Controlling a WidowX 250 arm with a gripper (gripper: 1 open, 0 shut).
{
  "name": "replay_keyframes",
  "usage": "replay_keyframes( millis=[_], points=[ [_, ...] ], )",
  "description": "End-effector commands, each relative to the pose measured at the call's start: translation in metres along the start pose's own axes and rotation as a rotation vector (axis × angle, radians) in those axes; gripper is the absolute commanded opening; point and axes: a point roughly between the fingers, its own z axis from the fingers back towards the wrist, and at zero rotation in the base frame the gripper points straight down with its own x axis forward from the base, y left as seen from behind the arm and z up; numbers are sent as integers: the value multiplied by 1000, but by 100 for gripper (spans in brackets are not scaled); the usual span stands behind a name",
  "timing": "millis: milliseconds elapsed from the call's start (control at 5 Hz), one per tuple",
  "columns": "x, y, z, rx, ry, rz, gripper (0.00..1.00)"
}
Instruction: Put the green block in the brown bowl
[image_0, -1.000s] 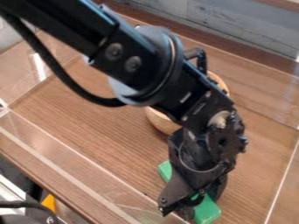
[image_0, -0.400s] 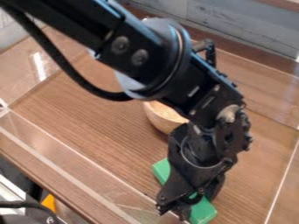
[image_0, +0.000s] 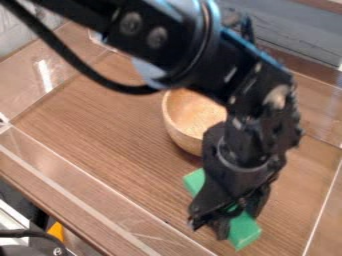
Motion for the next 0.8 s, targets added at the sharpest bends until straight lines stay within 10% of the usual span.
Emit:
replay_keyframes(
  millis=[0, 600],
  points=[
    [11, -21, 21, -58, 15, 21, 0],
    [39, -38, 64, -45, 57, -29, 0]
  ],
)
